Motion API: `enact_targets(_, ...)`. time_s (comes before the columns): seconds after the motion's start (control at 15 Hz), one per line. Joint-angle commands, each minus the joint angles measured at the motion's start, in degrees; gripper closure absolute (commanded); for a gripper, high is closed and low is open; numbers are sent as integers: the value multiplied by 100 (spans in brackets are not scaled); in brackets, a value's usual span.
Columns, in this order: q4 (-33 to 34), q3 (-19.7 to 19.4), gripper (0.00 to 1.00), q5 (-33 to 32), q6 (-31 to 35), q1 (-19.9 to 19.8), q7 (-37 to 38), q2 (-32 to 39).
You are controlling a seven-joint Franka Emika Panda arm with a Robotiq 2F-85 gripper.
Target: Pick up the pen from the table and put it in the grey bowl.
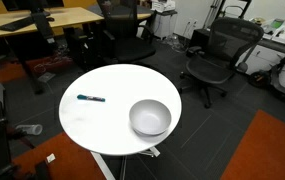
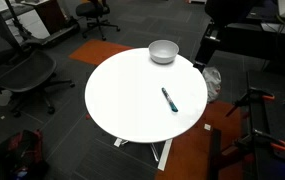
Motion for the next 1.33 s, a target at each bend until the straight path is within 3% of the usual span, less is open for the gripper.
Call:
enact_targets(0.0,9,-150,0,-41,-18,152,27,7)
enact_targets(0.73,26,-342,0,10,114,82,204,225)
enact_targets(1.27,-45,-599,0,520,442,112,1012,570)
